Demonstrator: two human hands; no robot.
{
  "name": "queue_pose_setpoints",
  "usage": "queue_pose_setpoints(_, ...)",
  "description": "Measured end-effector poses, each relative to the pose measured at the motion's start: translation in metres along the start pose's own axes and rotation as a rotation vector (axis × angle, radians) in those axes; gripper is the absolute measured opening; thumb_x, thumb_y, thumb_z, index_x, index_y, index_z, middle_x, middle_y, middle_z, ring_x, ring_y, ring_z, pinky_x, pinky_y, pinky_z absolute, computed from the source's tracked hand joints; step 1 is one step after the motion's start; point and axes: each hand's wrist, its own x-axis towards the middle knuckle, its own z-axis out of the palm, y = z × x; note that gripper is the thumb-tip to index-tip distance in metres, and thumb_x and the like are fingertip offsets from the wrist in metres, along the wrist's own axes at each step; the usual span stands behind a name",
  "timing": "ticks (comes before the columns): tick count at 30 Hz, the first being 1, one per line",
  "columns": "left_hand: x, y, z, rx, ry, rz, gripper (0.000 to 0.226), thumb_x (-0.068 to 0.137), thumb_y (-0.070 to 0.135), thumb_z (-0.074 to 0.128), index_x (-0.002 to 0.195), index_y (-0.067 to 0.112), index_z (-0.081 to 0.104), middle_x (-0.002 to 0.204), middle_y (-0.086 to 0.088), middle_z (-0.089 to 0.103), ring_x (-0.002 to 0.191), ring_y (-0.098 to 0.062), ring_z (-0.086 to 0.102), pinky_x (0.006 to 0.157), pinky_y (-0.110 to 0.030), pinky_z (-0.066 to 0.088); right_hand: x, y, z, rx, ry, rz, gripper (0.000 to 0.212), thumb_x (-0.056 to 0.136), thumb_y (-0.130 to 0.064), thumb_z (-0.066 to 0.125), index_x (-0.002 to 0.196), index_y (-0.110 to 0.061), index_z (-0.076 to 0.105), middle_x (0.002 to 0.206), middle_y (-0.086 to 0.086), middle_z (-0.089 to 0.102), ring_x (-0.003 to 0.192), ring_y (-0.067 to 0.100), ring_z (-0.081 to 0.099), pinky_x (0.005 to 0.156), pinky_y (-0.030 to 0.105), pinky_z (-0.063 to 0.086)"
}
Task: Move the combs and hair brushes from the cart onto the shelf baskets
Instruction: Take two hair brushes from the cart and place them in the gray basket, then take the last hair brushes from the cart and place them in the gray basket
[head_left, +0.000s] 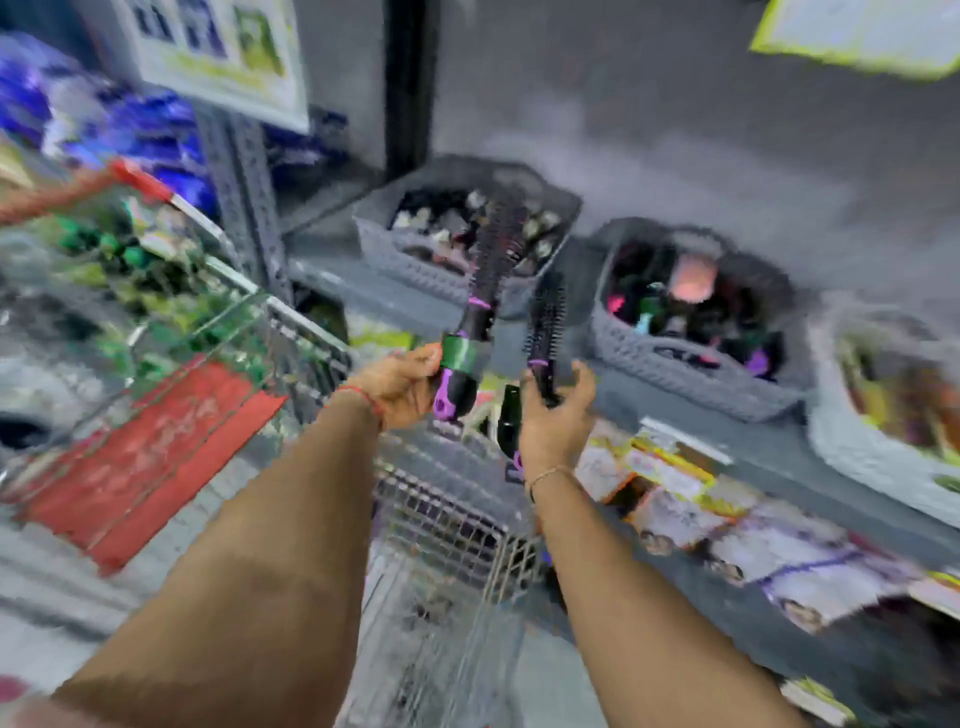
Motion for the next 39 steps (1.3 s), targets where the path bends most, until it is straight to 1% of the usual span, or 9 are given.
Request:
queue_pose_setpoints(2,0.022,0.024,0.042,0.118,0.024,-0.021,0.012,0.063,0.005,0.069,0.055,0.008,0.076,0.048,0.000,0.071,0.042,-0.010,0.068,0.042,-0.018,0.056,0.034,-0.025,-0.021,0.027,0.089,-0.053,0.037,0.076,-0.026,0.070,0.102,-0.012,0.048,0.064,-0.014,0.041,0.054,0.003,0.042,0.050,0.010,0.032)
queue_pose_setpoints(5,0.066,0.045,0.095,0.207,0.027,-0.025,0.067,0.097,-0.001,0.029,0.048,0.006,0.074,0.044,0.000,0.071,0.042,-0.009,0.068,0.040,-0.019,0.055,0.085,-0.057,-0.054,0.095,0.224,-0.086,0.034,0.075,-0.027,0.072,0.082,-0.020,0.039,0.073,0.002,0.049,0.063,0.019,0.045,0.058,0.021,0.032)
queue_pose_setpoints(10,0.130,0.068,0.172,0.386,0.145,0.011,0.033,0.099,0.006,0.035,0.076,0.003,0.058,0.045,-0.005,0.071,0.039,-0.006,0.065,0.043,-0.016,0.053,0.175,-0.078,-0.120,0.107,0.276,-0.023,0.018,0.076,-0.018,0.072,0.084,-0.006,0.061,0.078,0.006,0.058,0.075,0.019,0.052,0.067,0.025,0.038)
queue_pose_setpoints(14,0.173,0.072,0.204,0.808,0.281,-0.020,0.043,0.098,0.015,0.039,0.133,-0.009,0.043,0.141,-0.023,0.047,0.128,-0.027,0.049,0.108,-0.032,0.040,0.232,-0.059,-0.152,0.041,0.213,0.119,0.026,0.081,-0.013,0.066,0.099,0.006,0.065,0.092,0.022,0.068,0.089,0.033,0.062,0.084,0.039,0.048)
queue_pose_setpoints(19,0.214,0.048,0.228,1.414,0.287,0.057,0.042,0.100,0.018,0.031,0.130,-0.003,0.050,0.141,-0.022,0.049,0.129,-0.031,0.047,0.103,-0.030,0.037,0.259,-0.022,-0.148,-0.028,0.037,0.295,0.030,0.081,-0.005,0.064,0.109,0.006,0.062,0.119,0.025,0.063,0.112,0.033,0.058,0.102,0.036,0.043)
queue_pose_setpoints(23,0.243,0.012,0.226,1.653,0.283,-0.087,0.044,0.095,0.027,0.042,0.124,-0.003,0.055,0.135,-0.021,0.055,0.126,-0.030,0.052,0.101,-0.031,0.042,0.264,0.009,-0.138,-0.236,-0.066,0.336,0.030,0.083,-0.006,0.060,0.112,-0.001,0.063,0.122,0.019,0.063,0.109,0.030,0.060,0.084,0.020,0.047)
queue_pose_setpoints(31,0.229,-0.020,0.216,1.664,0.431,0.077,0.028,0.085,0.010,0.054,0.111,0.006,0.064,0.119,-0.018,0.067,0.112,-0.034,0.062,0.093,-0.040,0.051,0.252,0.010,-0.125,-0.965,-0.187,0.164,0.035,0.087,-0.018,0.054,0.116,0.002,0.054,0.134,0.027,0.040,0.122,0.039,0.038,0.103,0.041,0.038)
queue_pose_setpoints(36,0.179,0.029,0.182,1.131,0.451,0.333,0.027,0.083,0.019,0.064,0.099,-0.001,0.069,0.104,-0.022,0.073,0.100,-0.029,0.068,0.089,-0.034,0.051,0.217,-0.043,-0.106,-0.704,-0.088,-0.176,0.049,0.084,-0.036,0.058,0.121,-0.005,0.049,0.131,0.022,0.042,0.121,0.039,0.039,0.102,0.043,0.036)
queue_pose_setpoints(39,0.131,0.068,0.132,0.773,0.485,0.395,0.024,0.087,0.012,0.060,0.064,0.006,0.062,0.048,0.005,0.071,0.046,-0.004,0.064,0.054,-0.022,0.053,0.169,-0.089,-0.058,-0.389,-0.218,-0.322,0.046,0.083,-0.042,0.057,0.114,-0.008,0.052,0.108,0.018,0.062,0.102,0.034,0.057,0.090,0.043,0.047)
